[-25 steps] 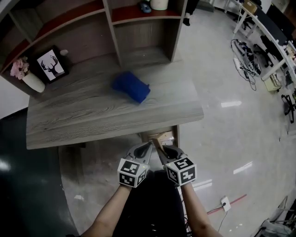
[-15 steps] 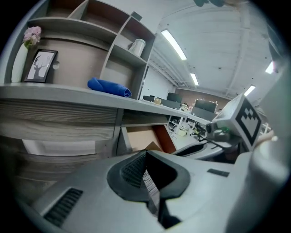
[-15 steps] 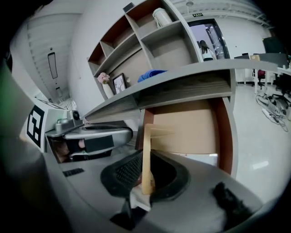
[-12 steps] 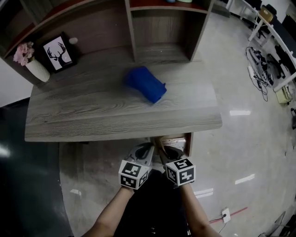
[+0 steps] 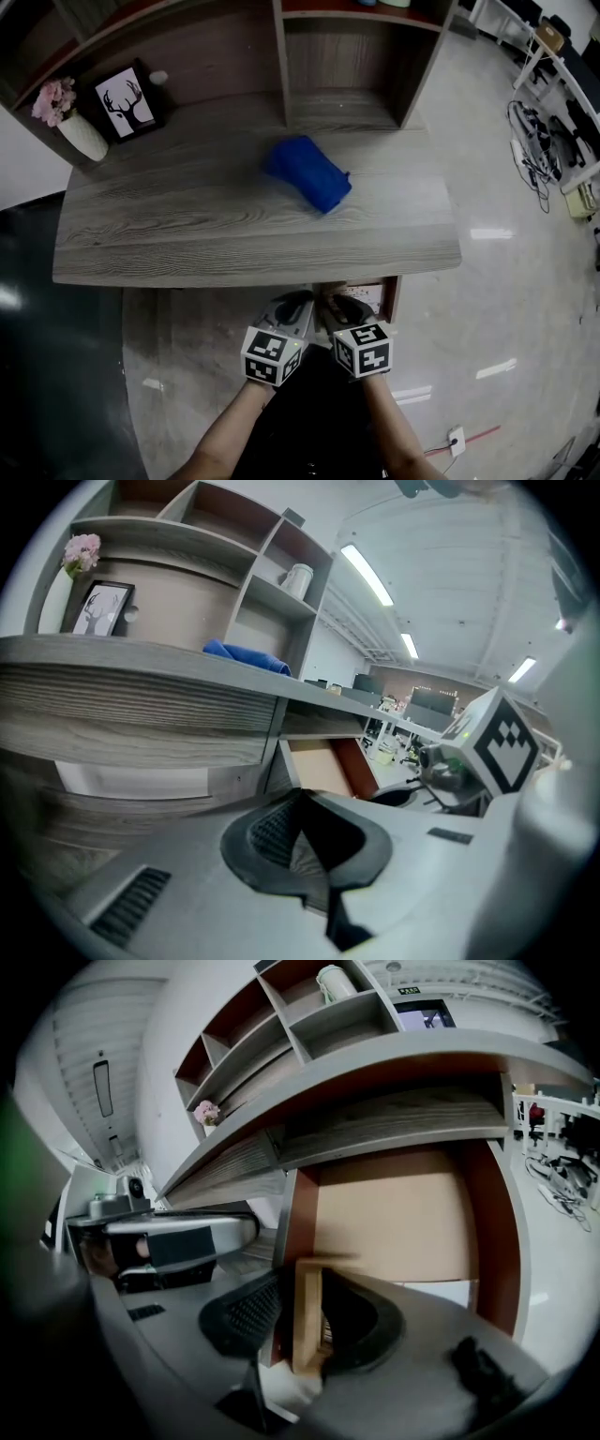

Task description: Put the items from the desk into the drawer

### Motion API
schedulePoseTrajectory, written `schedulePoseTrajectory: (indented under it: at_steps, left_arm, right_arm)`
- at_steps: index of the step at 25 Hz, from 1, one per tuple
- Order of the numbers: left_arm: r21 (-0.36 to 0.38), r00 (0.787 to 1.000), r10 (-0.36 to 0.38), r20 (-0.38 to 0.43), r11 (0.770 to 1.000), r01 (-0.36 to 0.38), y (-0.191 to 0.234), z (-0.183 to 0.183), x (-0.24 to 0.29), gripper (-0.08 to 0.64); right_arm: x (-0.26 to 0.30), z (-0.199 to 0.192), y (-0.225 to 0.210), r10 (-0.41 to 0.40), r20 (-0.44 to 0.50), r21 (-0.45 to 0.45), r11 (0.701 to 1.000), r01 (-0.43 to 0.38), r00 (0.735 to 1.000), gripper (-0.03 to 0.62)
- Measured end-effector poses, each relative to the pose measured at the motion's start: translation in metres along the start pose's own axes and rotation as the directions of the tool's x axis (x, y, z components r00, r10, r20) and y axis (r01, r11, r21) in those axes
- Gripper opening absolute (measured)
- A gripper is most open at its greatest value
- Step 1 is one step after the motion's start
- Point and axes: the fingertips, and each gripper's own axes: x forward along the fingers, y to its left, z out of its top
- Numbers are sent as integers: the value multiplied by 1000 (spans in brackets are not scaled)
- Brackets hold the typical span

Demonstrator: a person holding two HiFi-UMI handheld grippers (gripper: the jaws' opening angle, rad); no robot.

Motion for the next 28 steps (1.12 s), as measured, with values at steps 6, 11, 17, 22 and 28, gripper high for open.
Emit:
schedulePoseTrajectory:
  at_steps: [6, 11, 17, 22, 28]
  left_arm:
    - [-3, 1000, -4, 0, 1000, 4, -2, 6, -6, 11]
    - [-3, 1000, -14, -3, 1000, 14, -7, 16, -13, 11]
    - [9, 999, -35, 5, 999, 35, -20, 38, -21, 11]
    - [22, 998, -65, 10, 998, 65, -38, 61, -30, 11]
    - [35, 994, -107, 17, 994, 106, -64, 97, -41, 11]
  right_arm:
    - [-6, 4, 11, 26, -2, -1, 1000, -26, 1000, 144]
    - [-19, 6, 19, 45, -24, 11, 999, -45, 999, 144]
    - [-40, 21, 26, 44, -26, -1, 999, -44, 999, 135]
    - [-66, 43, 29, 4, 6, -9, 1000, -4, 1000, 72]
    - [-104, 73, 33, -15, 59, 11, 1000, 15, 998, 29]
